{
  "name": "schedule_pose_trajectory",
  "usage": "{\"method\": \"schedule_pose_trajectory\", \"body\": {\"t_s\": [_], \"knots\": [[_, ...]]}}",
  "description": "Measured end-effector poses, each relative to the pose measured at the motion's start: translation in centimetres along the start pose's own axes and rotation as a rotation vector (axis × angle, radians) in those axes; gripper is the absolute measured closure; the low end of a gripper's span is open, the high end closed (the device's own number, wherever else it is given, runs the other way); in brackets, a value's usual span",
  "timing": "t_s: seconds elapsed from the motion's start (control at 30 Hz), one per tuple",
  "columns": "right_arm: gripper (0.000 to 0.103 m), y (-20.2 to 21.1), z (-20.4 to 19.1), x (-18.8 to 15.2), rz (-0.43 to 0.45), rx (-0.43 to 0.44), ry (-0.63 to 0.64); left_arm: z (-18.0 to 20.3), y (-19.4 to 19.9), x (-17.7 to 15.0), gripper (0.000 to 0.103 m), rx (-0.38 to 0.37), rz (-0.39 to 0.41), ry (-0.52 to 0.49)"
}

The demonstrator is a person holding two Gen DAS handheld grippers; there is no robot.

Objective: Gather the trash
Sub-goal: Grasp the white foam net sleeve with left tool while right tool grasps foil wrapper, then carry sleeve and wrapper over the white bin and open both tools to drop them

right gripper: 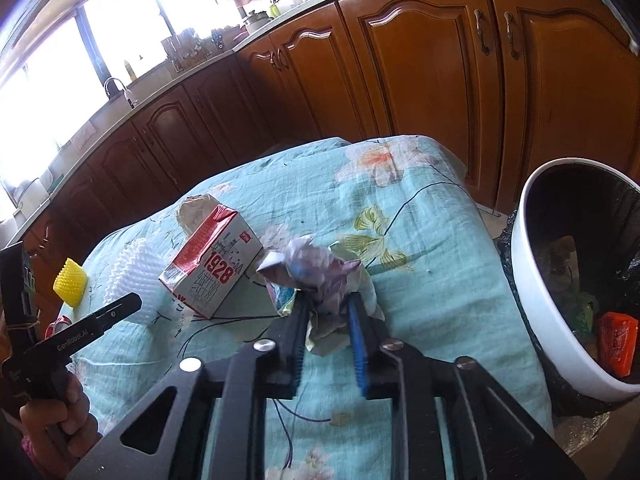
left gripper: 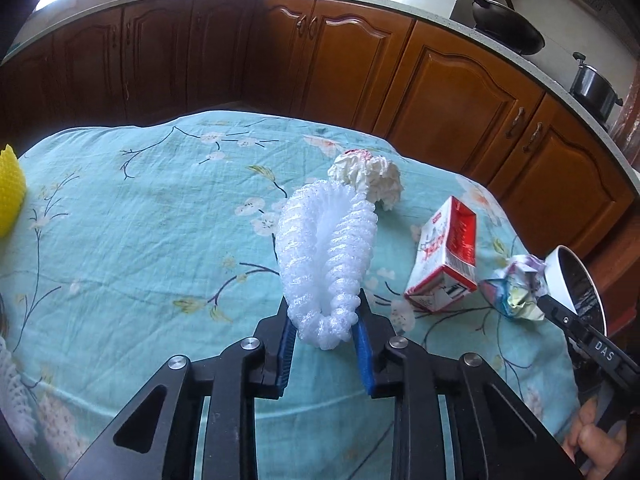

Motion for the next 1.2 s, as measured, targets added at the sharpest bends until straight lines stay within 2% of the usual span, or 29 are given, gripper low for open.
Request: {"method": "schedule_pose_trajectory", "body": {"t_s": [0.27,0.57,0.67,0.73,0.77,0.87,0.97,1.0,1.03,1.1,1.2], "knots": [[0.103,3.3,-0.1,-1.0,0.036,0.026,0.000,1.6,4.7,-2.7,0.078,-0.072,0.018,-0.044],[0.103,6.7,-0.1,-1.0,0.093,0.011,0.026,3.9,7.0,-4.1,0.078,-0.146,0.005,-0.094],[0.086,6.8,0.7,-0.9,0.101,0.017,0.004,4.6,7.1,-4.4,0.078,-0.157,0.002,-0.112],[0.042,6.2,1.3,-0.8,0.091,0.030,-0.007,4.7,7.0,-4.5,0.078,-0.159,-0.001,-0.117],[0.038,5.8,1.4,-0.7,0.090,0.035,-0.007,4.7,7.0,-4.6,0.078,-0.158,-0.004,-0.118],[0.039,3.6,1.6,-0.3,0.059,0.010,0.014,4.6,6.8,-4.6,0.078,-0.153,-0.016,-0.120],[0.042,1.1,1.8,-0.1,0.002,0.035,0.011,4.8,6.5,-4.6,0.078,-0.145,-0.025,-0.122],[0.048,0.3,1.8,-0.2,-0.022,0.047,0.013,5.1,6.4,-4.7,0.078,-0.145,-0.030,-0.123],[0.066,-0.3,1.7,-0.3,-0.037,0.057,0.015,5.3,6.3,-4.8,0.078,-0.144,-0.035,-0.124],[0.081,-0.2,1.5,-0.7,-0.035,0.036,0.021,6.0,6.0,-5.0,0.078,-0.148,-0.039,-0.129],[0.085,1.5,1.9,-0.9,-0.004,0.037,0.005,7.4,5.6,-5.3,0.078,-0.163,-0.048,-0.150]]}}
Point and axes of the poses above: each gripper's, at about its wrist camera, not at the fingertips, and y roughly against the way its jaws point, z to its right, x to its top, the point moved 1 cm from there along -y, roughly the way its jaws point, and after that the axes turned 10 degrees about y, right-handed, at the moved point
